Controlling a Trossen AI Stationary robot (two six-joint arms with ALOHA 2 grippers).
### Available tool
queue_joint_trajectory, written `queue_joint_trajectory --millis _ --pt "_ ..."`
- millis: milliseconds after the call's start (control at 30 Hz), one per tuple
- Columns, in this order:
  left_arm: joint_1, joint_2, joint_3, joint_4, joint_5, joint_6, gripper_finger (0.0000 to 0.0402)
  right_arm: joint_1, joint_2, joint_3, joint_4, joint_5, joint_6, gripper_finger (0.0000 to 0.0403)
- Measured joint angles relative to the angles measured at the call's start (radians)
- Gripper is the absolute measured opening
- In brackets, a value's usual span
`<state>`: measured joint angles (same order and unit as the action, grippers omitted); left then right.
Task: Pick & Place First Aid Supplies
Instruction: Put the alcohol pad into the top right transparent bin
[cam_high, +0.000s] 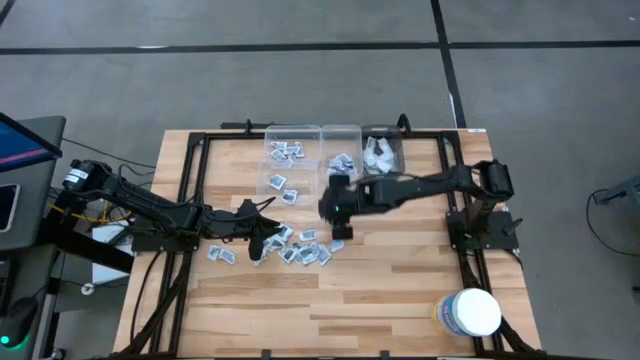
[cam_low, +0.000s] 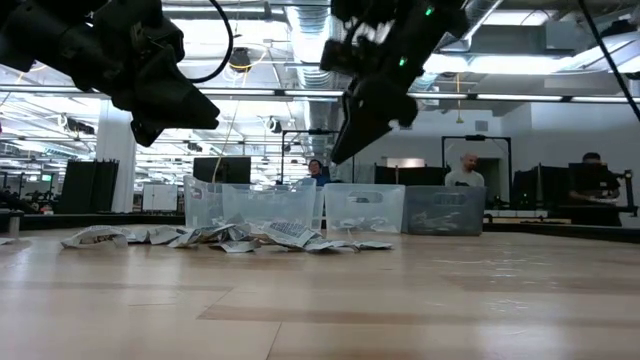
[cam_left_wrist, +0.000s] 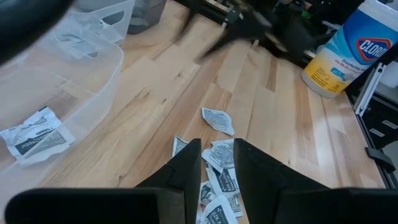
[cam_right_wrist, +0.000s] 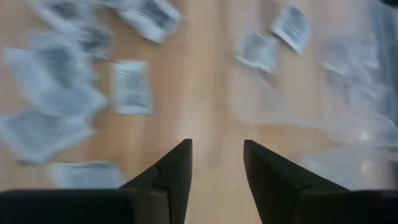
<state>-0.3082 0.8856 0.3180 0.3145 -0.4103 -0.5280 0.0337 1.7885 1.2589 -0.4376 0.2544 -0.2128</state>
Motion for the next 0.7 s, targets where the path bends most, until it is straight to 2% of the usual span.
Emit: queue_joint_trajectory --millis 267,433,700 --pt "0.000 0.000 -0.015 0.002 0.000 0.007 0.0094 0.136 -0.002 -0.091 0.013 -0.032 0.095 0.0123" --pt "0.000 0.000 -0.022 0.001 0.000 0.007 0.0094 0.158 0.000 -0.145 0.039 -0.059 0.175 0.0122" --pt "0.000 0.000 -0.022 0.001 0.000 0.007 0.0094 0.163 0.000 -0.219 0.206 -0.150 0.179 0.0122"
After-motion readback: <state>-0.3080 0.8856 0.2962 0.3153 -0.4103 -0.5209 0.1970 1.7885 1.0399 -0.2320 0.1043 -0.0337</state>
